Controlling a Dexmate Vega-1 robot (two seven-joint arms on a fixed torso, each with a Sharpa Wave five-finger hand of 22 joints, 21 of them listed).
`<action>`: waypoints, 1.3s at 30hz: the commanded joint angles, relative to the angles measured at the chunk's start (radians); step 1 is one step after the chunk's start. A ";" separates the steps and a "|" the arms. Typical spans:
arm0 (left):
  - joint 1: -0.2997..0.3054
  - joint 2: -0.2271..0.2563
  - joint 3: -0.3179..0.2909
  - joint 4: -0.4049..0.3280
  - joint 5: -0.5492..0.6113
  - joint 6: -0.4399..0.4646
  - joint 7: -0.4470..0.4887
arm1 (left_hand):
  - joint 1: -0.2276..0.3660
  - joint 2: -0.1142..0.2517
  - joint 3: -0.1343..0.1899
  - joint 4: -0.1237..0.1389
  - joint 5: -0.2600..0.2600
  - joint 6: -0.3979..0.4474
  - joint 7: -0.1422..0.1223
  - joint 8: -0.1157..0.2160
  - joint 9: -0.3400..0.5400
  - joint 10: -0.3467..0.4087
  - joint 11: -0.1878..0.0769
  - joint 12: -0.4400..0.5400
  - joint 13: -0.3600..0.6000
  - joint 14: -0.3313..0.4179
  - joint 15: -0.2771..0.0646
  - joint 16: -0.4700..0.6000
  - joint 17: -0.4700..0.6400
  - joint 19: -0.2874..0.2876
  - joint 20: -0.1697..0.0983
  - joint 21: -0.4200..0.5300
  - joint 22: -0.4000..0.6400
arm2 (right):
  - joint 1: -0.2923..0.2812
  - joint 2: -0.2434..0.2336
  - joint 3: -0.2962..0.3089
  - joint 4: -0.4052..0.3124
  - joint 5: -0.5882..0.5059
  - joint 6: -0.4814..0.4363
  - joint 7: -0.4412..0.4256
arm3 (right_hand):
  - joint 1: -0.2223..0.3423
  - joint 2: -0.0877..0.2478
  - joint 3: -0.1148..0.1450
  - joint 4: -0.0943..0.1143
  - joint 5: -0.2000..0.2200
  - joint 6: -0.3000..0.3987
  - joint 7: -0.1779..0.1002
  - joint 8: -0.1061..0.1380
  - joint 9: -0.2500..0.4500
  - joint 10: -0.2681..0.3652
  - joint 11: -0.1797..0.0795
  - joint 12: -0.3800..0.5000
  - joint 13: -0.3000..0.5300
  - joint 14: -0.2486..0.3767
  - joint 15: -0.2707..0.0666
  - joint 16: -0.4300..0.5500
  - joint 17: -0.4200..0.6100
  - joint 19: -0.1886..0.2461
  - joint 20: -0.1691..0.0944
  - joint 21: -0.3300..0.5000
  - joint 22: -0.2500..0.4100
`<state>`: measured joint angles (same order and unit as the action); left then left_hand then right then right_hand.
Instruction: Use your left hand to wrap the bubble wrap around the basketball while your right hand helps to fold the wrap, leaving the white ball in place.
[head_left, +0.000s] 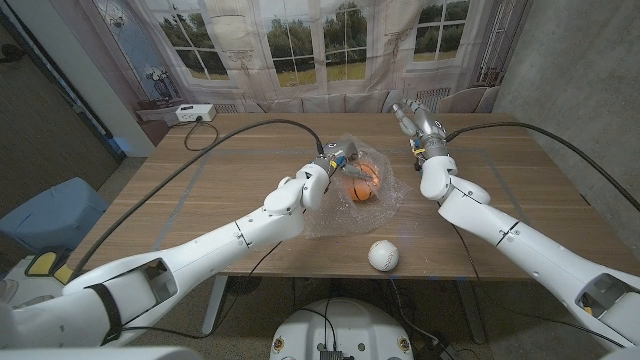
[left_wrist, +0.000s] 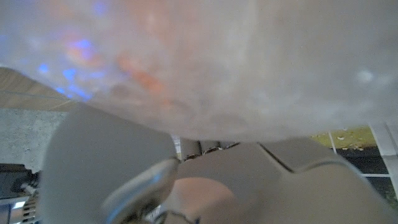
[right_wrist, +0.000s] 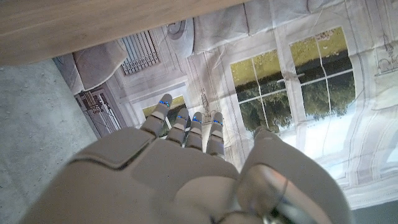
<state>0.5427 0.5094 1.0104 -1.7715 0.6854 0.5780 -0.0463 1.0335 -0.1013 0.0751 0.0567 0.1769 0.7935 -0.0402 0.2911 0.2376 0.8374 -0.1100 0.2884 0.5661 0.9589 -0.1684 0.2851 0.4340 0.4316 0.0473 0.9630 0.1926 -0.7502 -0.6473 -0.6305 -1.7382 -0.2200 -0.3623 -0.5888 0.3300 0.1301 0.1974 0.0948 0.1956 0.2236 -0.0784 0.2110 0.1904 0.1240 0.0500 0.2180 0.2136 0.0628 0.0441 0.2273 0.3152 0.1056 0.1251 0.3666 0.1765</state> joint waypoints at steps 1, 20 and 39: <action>-0.057 0.010 0.033 -0.003 0.043 -0.037 -0.124 | 0.097 0.172 0.139 -0.154 0.003 -0.145 -0.030 -0.079 -0.007 -0.158 0.028 -0.072 -0.001 -0.270 0.030 -0.093 -0.019 -0.150 0.066 -0.059 -0.013 | -0.058 0.031 0.068 0.044 -0.035 0.197 -0.100 | 0.001 0.006 0.008 0.002 0.000 0.012 0.000 0.003 0.002 0.007 0.002 0.008 0.003 0.013 0.000 0.006 -0.001 0.011 0.006 0.005 0.003; -0.016 0.017 -0.042 -0.018 -0.029 -0.155 -0.104 | -0.161 0.151 0.044 -0.110 0.001 -0.713 -0.035 -0.117 -0.042 -0.763 0.143 -0.106 -0.112 -0.925 0.274 -0.106 -0.182 -0.536 0.167 -0.343 -0.014 | -0.100 0.029 0.127 0.042 -0.058 0.284 -0.097 | -0.003 0.005 0.012 0.000 -0.002 0.016 -0.005 -0.001 0.001 0.028 -0.008 0.011 0.000 0.051 -0.007 0.016 -0.009 0.034 0.013 0.004 0.003; 0.079 -0.017 -0.200 0.016 -0.282 -0.446 0.141 | -0.358 0.137 -0.030 -0.040 0.018 -0.958 -0.041 -0.117 -0.051 -0.999 0.200 -0.100 -0.178 -1.126 0.350 -0.099 -0.217 -0.694 0.167 -0.484 -0.007 | -0.105 0.044 0.156 0.057 -0.054 0.315 -0.097 | -0.007 0.003 0.014 -0.002 -0.001 0.019 -0.006 -0.004 0.001 0.030 -0.008 0.007 -0.002 0.053 -0.008 0.014 -0.015 0.040 0.013 0.000 0.003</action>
<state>0.5791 0.5158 0.8833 -1.7829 0.5232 0.2792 -0.0222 0.6831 0.0360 0.0433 0.0124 0.1854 -0.1524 -0.0840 0.1732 0.1858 -0.1515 0.0895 0.1803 0.3893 -0.1591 0.1789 0.1789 0.2152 -0.1702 0.2106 0.4838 0.1841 -0.8513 -0.6125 -0.4920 -1.6939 -0.2761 -0.0703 -0.6824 0.3264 0.1337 0.2059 0.0949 0.1955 0.2289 -0.0838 0.2071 0.1907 0.1524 0.0426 0.2235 0.2090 0.1091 0.0409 0.2368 0.3001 0.1347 0.1389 0.3665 0.1768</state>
